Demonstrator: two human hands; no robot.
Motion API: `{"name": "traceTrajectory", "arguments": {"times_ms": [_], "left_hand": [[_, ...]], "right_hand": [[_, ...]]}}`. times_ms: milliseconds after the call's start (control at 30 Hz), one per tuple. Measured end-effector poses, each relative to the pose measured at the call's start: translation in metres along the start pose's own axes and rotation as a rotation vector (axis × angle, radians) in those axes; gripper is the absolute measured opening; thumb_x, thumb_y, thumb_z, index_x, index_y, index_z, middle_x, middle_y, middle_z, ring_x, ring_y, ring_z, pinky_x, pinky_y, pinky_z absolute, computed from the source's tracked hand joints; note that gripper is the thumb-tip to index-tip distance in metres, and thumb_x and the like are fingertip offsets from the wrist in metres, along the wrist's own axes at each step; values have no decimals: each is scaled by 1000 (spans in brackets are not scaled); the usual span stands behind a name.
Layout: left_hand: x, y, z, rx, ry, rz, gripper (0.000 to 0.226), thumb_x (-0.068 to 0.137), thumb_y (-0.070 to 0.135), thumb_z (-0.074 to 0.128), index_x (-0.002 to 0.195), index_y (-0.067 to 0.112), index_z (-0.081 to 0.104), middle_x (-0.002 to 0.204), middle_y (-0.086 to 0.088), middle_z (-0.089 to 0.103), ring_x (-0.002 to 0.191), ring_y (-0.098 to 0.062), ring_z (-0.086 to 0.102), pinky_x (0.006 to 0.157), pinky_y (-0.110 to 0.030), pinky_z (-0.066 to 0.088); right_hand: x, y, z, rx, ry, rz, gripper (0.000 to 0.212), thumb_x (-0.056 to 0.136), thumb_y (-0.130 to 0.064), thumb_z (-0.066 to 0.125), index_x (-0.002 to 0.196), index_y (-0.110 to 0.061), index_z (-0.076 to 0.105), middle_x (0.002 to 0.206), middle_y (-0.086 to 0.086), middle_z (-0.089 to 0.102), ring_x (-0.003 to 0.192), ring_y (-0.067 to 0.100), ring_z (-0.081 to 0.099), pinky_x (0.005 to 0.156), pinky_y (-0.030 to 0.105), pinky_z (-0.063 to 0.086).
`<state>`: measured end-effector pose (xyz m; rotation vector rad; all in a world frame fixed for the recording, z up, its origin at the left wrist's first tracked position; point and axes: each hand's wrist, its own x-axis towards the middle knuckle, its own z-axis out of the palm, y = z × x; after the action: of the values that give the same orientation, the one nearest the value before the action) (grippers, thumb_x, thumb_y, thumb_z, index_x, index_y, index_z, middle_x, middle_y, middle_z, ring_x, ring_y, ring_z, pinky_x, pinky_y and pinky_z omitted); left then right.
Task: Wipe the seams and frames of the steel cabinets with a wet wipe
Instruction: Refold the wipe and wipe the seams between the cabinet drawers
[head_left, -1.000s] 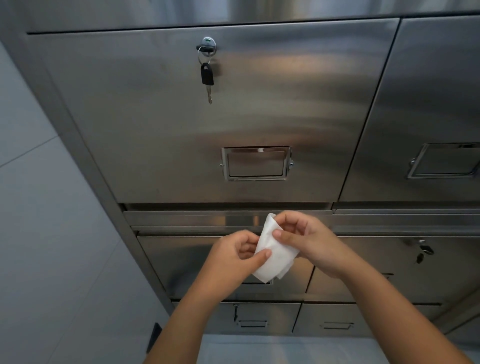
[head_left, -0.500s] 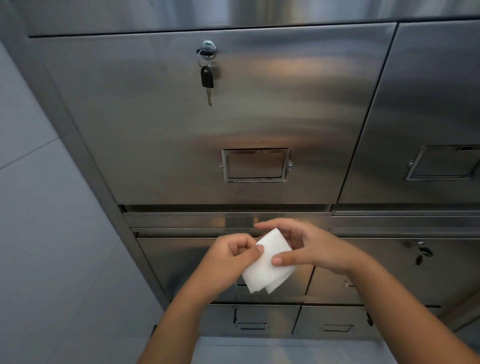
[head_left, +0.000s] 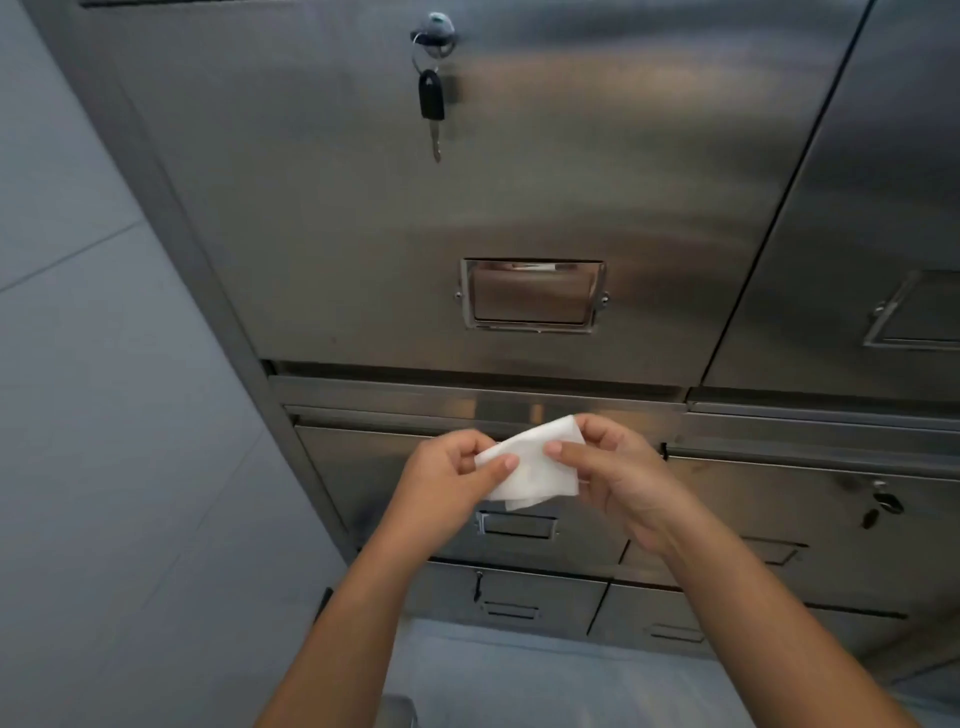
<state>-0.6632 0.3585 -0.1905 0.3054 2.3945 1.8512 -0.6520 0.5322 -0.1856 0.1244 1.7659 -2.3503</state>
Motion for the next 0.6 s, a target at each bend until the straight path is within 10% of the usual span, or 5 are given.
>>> {"name": "traceTrajectory", "arguments": {"times_ms": [400, 600], "left_hand": [[-2, -67, -18, -274, 162, -259, 16, 86, 11, 63, 71, 15, 64, 59, 9, 63, 59, -3, 56, 59, -19, 46], [17, -140, -47, -172, 138, -134, 12, 87, 10, 62, 76, 5, 64, 55, 10, 61, 53, 1, 51, 53, -11, 39]], "right_hand": [[36, 72, 29, 419, -34, 204, 41, 69, -8, 61, 108, 2, 60, 94, 17, 69, 77, 22, 68, 68, 31, 58], [77, 136, 51, 406, 45, 162, 17, 85, 6, 52, 99, 3, 60, 81, 14, 71, 67, 19, 70, 56, 26, 57]]}}
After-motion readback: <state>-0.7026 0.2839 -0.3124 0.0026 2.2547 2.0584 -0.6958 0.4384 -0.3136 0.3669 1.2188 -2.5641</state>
